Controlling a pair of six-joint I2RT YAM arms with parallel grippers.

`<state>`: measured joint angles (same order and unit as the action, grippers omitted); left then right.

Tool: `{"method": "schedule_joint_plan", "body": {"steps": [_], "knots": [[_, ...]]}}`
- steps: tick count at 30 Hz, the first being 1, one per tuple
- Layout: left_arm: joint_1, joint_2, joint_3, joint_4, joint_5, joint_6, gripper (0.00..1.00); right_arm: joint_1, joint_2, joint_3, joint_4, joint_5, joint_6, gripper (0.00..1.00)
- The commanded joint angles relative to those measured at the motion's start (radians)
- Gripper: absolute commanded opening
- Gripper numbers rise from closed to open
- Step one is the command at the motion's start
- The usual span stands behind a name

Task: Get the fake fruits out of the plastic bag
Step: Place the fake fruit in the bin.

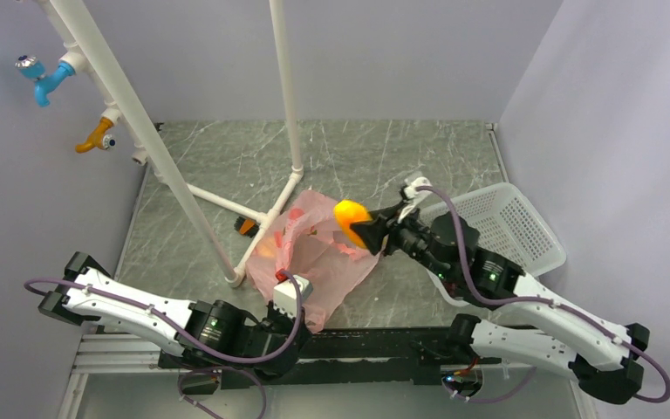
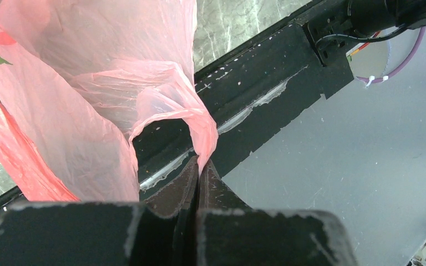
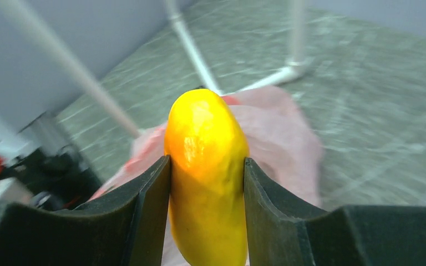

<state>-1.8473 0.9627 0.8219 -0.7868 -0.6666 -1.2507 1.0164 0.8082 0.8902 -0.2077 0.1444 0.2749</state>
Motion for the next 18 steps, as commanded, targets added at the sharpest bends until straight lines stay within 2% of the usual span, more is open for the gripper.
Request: {"method": "schedule_joint_plan", "body": {"steps": [1,5,7,9,14,18], "knots": [[-0.009,0.001,-0.001,0.013,0.005,-0.018,0.0,-0.006,-0.095,-0.005,-0.123,0.471,-0.004,0.0],[-0.009,-0.002,-0.006,0.014,0.005,-0.016,0.0,-0.035,-0.176,-0.04,-0.261,0.88,0.208,0.0],[-0.009,-0.004,-0.007,0.016,0.008,-0.016,0.0,-0.074,-0.198,-0.036,-0.374,0.952,0.32,0.0],[-0.009,-0.003,-0.006,0.016,0.01,-0.015,0.0,-0.118,-0.212,-0.037,-0.436,0.972,0.361,0.0],[-0.009,0.007,-0.002,0.011,0.013,-0.012,0.0,-0.243,-0.193,-0.036,-0.425,0.946,0.311,0.0],[-0.009,0.018,0.019,-0.015,0.018,-0.013,0.0,-0.434,-0.086,-0.007,-0.454,0.774,0.308,0.0]]}}
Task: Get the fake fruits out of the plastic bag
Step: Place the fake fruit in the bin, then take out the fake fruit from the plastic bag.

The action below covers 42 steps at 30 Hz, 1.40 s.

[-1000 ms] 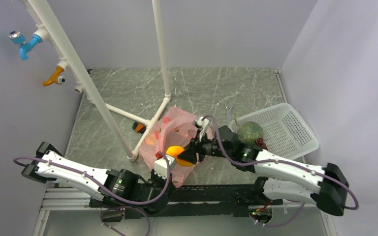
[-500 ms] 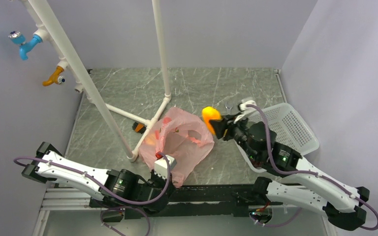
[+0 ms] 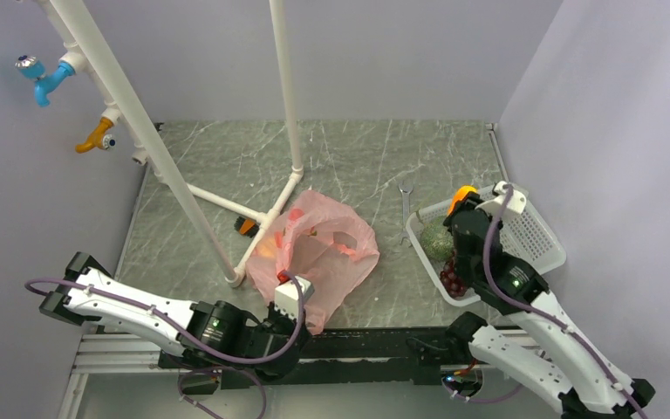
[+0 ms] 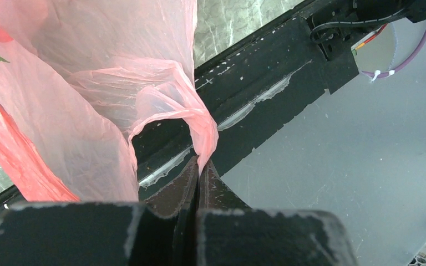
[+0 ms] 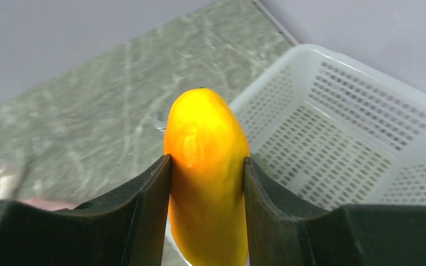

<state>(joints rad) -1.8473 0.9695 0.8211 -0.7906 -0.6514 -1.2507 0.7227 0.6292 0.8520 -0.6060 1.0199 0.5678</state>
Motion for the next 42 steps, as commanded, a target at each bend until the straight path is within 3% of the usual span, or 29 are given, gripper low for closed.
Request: {"method": "schedule_joint_plan", "body": {"steps": [1,4,11,13,15,18,23,29,32,38,42], "knots": [[-0.009,0.014,0.023,-0.012,0.002,-0.011,0.0,-0.228,0.123,0.034,-0.06,-0.163,0.014,0.0],[-0.009,0.021,0.028,-0.016,-0.003,-0.007,0.0,-0.403,0.192,0.031,-0.076,-0.352,0.03,0.0],[-0.009,0.015,0.031,-0.015,-0.007,-0.003,0.0,-0.532,0.204,-0.039,-0.055,-0.429,0.119,0.01],[-0.009,0.011,0.025,-0.021,-0.004,-0.009,0.0,-0.556,0.228,-0.043,-0.071,-0.444,0.142,0.1],[-0.009,0.004,0.015,-0.027,-0.001,-0.014,0.0,-0.568,0.244,-0.048,-0.081,-0.44,0.148,0.29],[-0.009,-0.013,-0.004,-0.033,0.005,-0.025,0.0,-0.571,0.23,-0.056,-0.068,-0.442,0.122,0.47],[-0.011,-0.064,-0.046,-0.042,0.045,0.007,0.0,-0.571,0.172,-0.045,-0.03,-0.496,0.033,0.67],[-0.01,-0.196,-0.179,0.016,0.227,0.134,0.0,-0.557,0.154,0.004,0.024,-0.699,-0.088,0.89],[-0.012,-0.295,-0.238,0.041,0.273,0.135,0.0,-0.484,0.116,0.0,0.11,-0.835,-0.156,0.94],[-0.014,-0.395,-0.259,-0.002,0.274,0.107,0.0,-0.106,0.198,-0.032,0.29,-1.201,-0.241,0.94],[-0.013,-0.382,-0.203,-0.077,0.243,0.084,0.0,0.141,0.222,-0.143,0.494,-1.255,-0.227,0.86]]}}
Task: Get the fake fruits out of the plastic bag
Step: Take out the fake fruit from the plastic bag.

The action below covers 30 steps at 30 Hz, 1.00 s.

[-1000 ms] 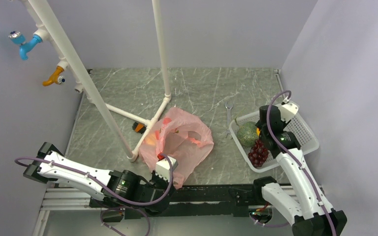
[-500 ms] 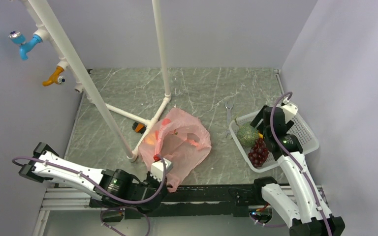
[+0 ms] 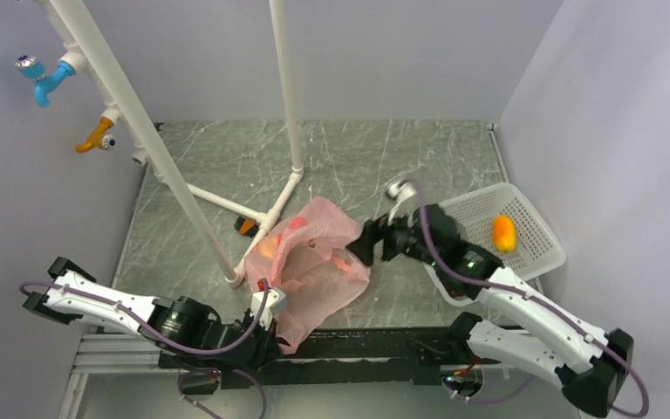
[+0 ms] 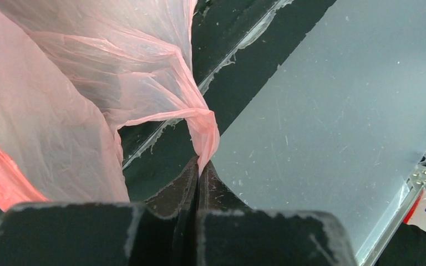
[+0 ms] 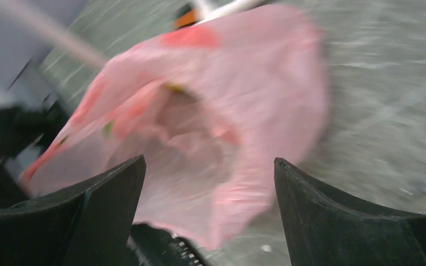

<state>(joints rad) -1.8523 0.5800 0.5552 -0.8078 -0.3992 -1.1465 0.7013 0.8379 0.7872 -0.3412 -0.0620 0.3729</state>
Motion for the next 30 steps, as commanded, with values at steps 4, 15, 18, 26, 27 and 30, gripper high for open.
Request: {"method": "schedule_joint_plan", "body": {"steps": [4,15,18,26,27,30], "knots": [[-0.008,0.033,0.121,-0.063,-0.032,0.01,0.0,0.324,0.103,-0.122,0.386,-0.171,-0.021,0.77],[-0.008,0.083,0.281,-0.218,-0.113,0.005,0.0,0.405,0.574,-0.132,0.85,-0.002,0.115,0.56],[-0.008,0.08,0.301,-0.25,-0.121,-0.004,0.0,0.406,0.667,-0.141,0.992,0.033,0.115,0.63],[-0.008,0.099,0.338,-0.266,-0.161,0.005,0.0,0.409,0.851,-0.085,1.182,0.115,0.038,0.8],[-0.008,0.102,0.341,-0.267,-0.161,0.008,0.0,0.409,0.871,-0.076,1.204,0.127,0.03,0.82],[-0.008,0.107,0.354,-0.285,-0.162,0.002,0.0,0.414,0.934,-0.032,1.227,0.167,0.002,0.88]]}}
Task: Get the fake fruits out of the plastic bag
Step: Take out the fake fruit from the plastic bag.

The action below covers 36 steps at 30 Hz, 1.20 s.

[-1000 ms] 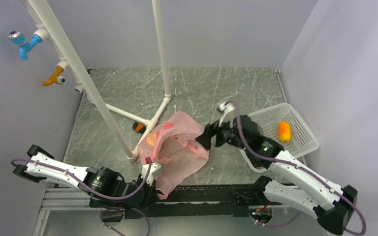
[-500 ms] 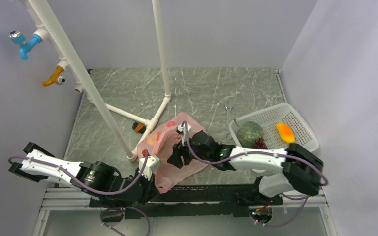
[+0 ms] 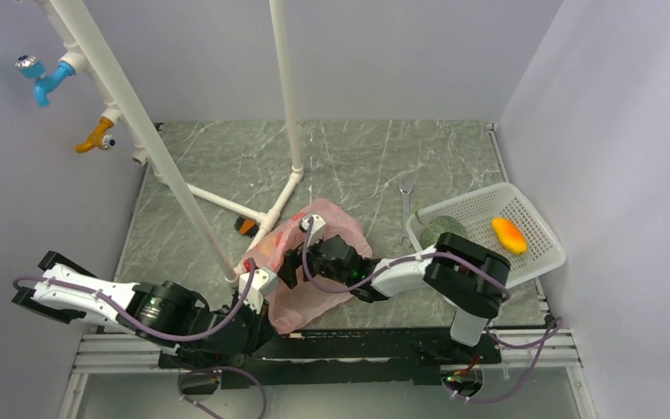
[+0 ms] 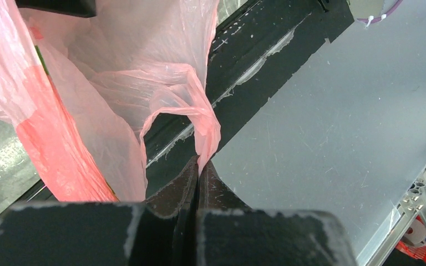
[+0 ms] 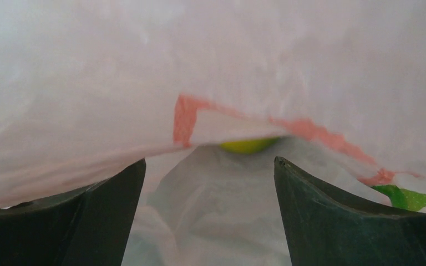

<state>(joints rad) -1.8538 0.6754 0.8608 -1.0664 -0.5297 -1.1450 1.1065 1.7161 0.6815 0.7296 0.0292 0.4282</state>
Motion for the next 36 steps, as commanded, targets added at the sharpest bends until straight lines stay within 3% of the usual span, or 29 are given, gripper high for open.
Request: {"method": "schedule_joint_plan", "body": {"steps": [1,6,18,22,25,26,33,36], "knots": [[-0.007,0.011,0.052,-0.034,-0.032,-0.003,0.0,0.01,0.079,0.089,0.164,0.086,-0.066,0.91],[-0.007,0.003,0.054,-0.055,-0.026,-0.023,0.0,0.012,0.189,0.182,0.147,0.117,-0.136,0.99],[-0.008,0.016,0.031,-0.025,0.004,-0.027,0.0,0.013,0.38,0.384,0.06,0.05,-0.181,0.96],[-0.007,0.022,0.025,-0.018,0.009,-0.03,0.0,0.012,0.37,0.383,0.05,0.059,-0.169,0.75],[-0.007,0.032,0.017,-0.009,0.013,-0.028,0.0,0.012,0.315,0.382,-0.016,0.073,-0.174,0.35],[-0.007,0.036,0.015,-0.01,0.016,-0.03,0.0,0.012,0.285,0.369,-0.028,0.075,-0.176,0.3],[-0.007,0.005,-0.055,-0.066,0.053,-0.108,0.0,0.012,-0.023,0.155,-0.098,0.116,-0.168,0.14],[-0.007,-0.027,-0.11,-0.06,0.068,-0.137,0.0,0.012,-0.181,0.062,-0.167,0.201,-0.132,0.1]]}}
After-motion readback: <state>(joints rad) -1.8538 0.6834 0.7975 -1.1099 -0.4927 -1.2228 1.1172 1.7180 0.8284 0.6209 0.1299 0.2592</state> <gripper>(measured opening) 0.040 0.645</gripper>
